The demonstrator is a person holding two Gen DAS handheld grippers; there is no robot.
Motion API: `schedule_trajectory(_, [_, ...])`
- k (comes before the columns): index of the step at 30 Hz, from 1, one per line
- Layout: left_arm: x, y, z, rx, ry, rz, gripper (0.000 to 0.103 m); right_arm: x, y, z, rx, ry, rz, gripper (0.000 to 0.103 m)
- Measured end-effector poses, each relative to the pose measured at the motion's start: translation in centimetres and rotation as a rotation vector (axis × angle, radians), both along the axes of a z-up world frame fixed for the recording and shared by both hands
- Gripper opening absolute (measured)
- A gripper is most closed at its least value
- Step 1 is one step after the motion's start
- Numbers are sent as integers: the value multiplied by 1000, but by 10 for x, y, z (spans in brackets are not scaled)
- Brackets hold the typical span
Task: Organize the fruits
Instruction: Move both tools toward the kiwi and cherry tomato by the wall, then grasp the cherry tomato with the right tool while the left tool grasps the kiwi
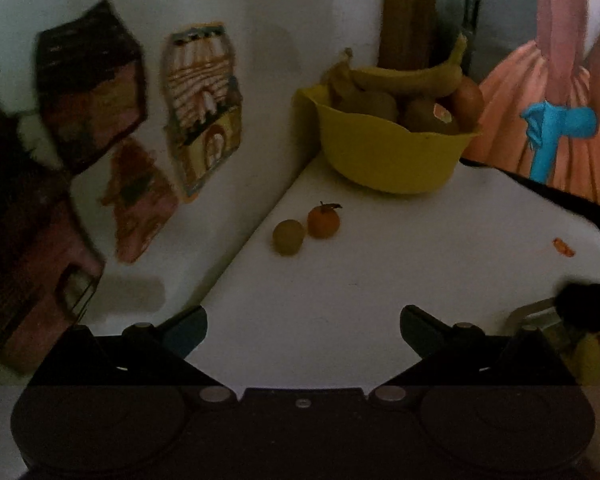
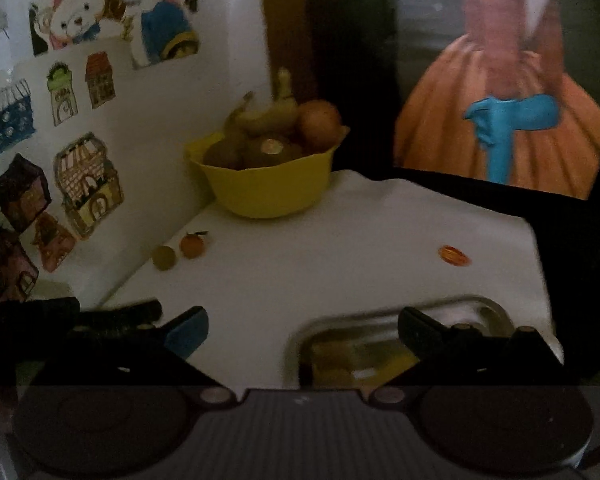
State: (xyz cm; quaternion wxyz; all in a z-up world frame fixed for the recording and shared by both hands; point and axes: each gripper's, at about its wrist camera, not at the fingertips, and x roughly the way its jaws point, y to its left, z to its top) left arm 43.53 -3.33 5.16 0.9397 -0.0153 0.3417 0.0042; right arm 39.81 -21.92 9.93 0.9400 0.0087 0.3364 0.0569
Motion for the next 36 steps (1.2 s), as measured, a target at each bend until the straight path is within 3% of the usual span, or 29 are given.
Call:
schedule_trajectory(4, [13, -3, -7, 64, -16, -43, 102, 41, 13, -1, 11, 46, 47, 103])
schedule_trajectory(10, [31, -6, -13, 73, -18, -52, 102, 92, 21, -10, 62, 125, 86, 103])
schedule_trajectory(17, [44, -8, -22, 98, -25, -77, 102, 120, 31, -19, 91, 163, 120, 103])
schedule_trajectory(24, [55, -10, -33, 180, -38, -134, 101, 143, 53, -31, 73, 181, 221, 101])
schedule_trajectory(36, [65, -11, -39, 229, -61, -136, 89, 182, 97, -46, -23, 199, 418, 70])
